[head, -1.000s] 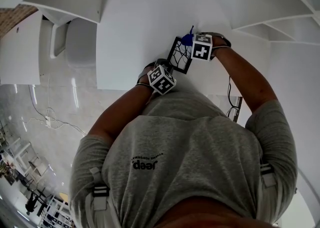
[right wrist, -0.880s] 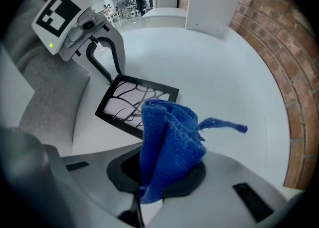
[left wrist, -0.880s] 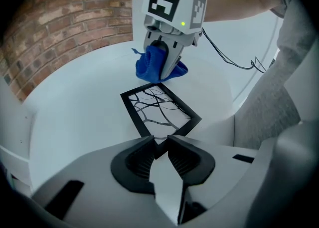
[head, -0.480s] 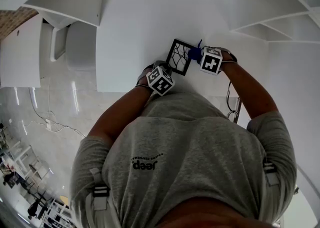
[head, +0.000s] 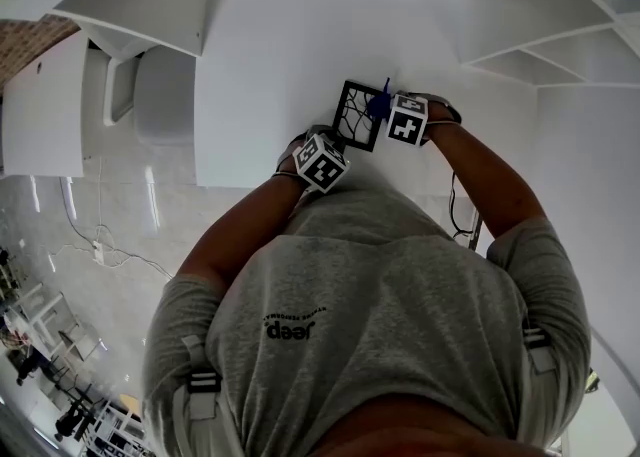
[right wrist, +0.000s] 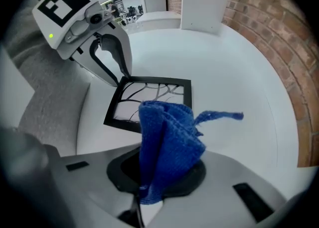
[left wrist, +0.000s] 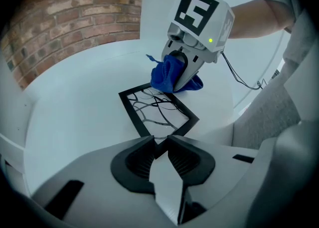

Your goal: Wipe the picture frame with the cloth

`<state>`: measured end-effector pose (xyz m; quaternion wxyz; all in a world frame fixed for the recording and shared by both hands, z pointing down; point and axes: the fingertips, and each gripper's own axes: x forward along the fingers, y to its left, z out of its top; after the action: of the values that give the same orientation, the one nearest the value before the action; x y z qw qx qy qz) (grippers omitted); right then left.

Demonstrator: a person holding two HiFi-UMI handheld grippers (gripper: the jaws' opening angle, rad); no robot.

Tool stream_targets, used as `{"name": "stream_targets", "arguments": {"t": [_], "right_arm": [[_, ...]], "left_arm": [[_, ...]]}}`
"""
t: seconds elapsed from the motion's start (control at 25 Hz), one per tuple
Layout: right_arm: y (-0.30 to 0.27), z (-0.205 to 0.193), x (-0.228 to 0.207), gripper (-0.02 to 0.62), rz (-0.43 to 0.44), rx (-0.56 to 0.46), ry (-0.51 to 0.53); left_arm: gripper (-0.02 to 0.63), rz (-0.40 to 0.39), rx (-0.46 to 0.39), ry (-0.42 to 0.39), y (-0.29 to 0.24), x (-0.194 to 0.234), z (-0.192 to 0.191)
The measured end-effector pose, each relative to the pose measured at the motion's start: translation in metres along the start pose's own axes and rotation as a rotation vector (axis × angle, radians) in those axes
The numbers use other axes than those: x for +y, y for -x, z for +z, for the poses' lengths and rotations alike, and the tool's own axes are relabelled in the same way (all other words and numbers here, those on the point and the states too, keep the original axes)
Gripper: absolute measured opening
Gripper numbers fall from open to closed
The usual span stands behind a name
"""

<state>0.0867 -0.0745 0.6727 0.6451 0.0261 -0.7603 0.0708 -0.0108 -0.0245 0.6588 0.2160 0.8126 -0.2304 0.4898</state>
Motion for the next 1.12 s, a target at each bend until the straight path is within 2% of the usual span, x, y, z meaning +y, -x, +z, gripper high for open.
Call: {"name": "stream_targets", "arguments": {"t": [0.32,0.44,0.52,0.68,0.84,0.96,1.12], "right_arm": [[-0.002,0.029,-0.035,0.058,-0.099,-0.009,0.075],[0.007,0.031,-0.038,0.058,-0.086,0.016,0.116],[0.021,0.040,-0.038,0.058,-0.090,-0.006,0.129],[0.029,0.091,-0.026,0.058,-0.069,-0.115,0.244],[0.011,0.133,-0.015,0.058,-0.056,-0.128,0.369],[-0.002,0.151,-0.012,0.058,-0.052,-0.118,0.405],[-0.007,0.156,-0.013,0.060,-0.040,-0.109,0.404]], "left_arm": [[0.092,0.002,-0.006,0.042,-0.001,0.002,0.000],[0.086,0.003,-0.001,0.043,-0.002,0.002,0.001],[0.084,-0.008,0.003,0.046,-0.002,0.001,0.002],[0.083,-0.006,-0.001,0.036,0.002,0.001,0.002],[0.083,-0.006,-0.001,0.027,0.003,0.000,0.004],[0.083,-0.010,0.000,0.029,0.002,0.000,0.005],[0.083,-0.006,-0.004,0.031,0.003,0.001,0.004]]}}
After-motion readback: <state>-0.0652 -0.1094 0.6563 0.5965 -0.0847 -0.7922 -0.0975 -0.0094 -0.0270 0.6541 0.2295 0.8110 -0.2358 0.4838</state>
